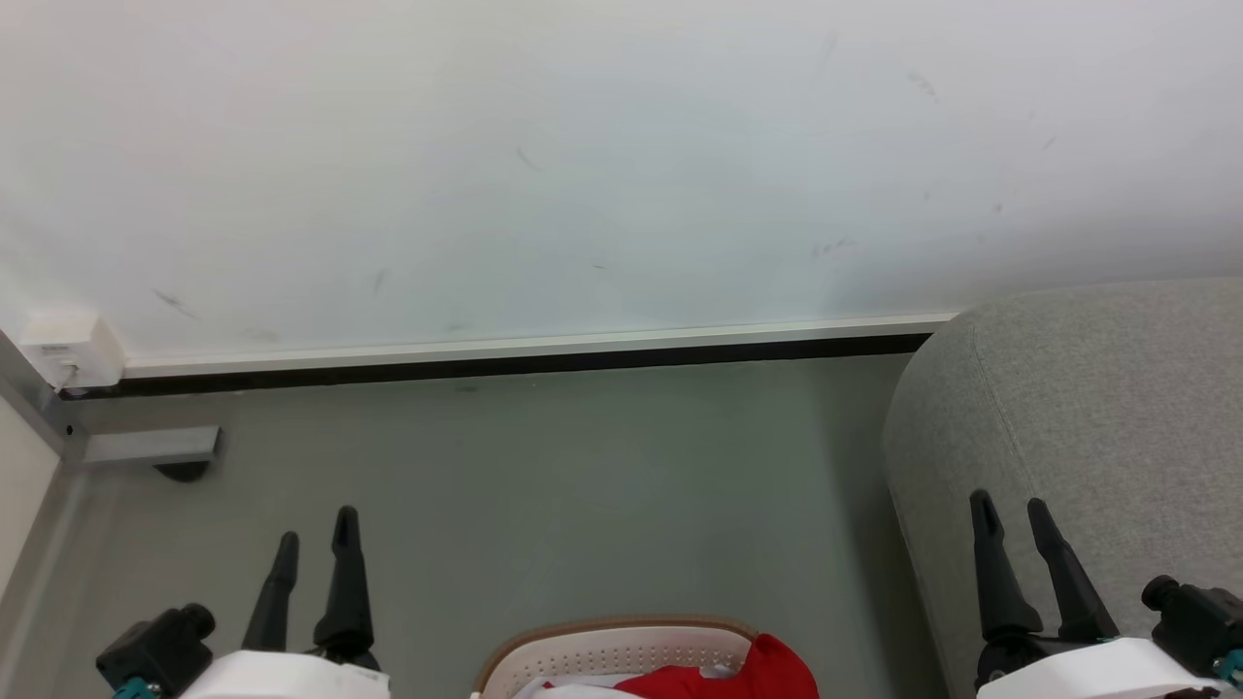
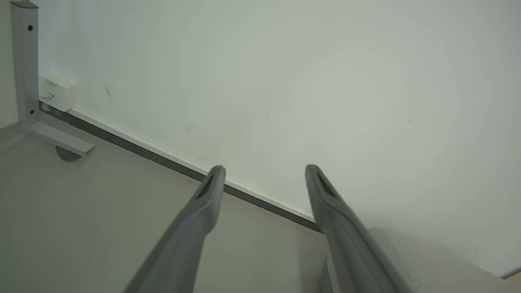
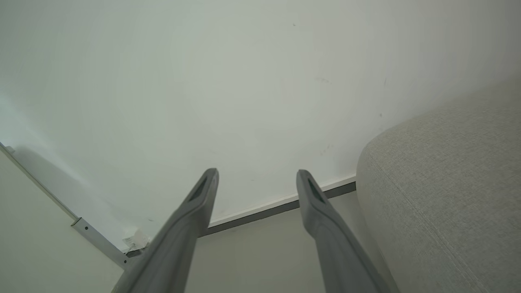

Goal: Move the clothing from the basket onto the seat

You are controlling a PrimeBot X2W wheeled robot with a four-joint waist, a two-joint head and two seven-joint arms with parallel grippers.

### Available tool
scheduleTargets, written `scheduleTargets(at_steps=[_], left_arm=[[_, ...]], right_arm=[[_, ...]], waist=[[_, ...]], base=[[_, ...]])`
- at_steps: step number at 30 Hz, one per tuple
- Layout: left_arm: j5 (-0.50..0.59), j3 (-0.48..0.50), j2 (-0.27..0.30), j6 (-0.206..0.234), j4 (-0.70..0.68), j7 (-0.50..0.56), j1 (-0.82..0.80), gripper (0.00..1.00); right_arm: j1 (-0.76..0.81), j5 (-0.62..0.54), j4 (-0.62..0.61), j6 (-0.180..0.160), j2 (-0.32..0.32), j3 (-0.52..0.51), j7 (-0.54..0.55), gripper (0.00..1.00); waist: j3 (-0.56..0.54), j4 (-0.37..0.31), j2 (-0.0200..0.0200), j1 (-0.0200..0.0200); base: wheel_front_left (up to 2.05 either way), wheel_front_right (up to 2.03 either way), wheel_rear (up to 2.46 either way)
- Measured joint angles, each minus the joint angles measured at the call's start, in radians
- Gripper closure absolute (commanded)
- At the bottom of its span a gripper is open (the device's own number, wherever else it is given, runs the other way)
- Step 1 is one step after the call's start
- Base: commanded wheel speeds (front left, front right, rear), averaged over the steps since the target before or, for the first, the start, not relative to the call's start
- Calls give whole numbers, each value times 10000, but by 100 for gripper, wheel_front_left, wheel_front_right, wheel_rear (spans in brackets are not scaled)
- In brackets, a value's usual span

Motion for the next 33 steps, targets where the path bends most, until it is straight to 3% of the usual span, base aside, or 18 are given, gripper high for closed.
scheduleTargets(at_steps=[33], left_arm=[[3252, -286, 50, 382, -59, -769, 210, 0]], right_arm=[[-35, -3041, 205, 0, 38, 244, -765, 0]], waist=[[-72, -87, 0, 0]], base=[[0, 0, 0]])
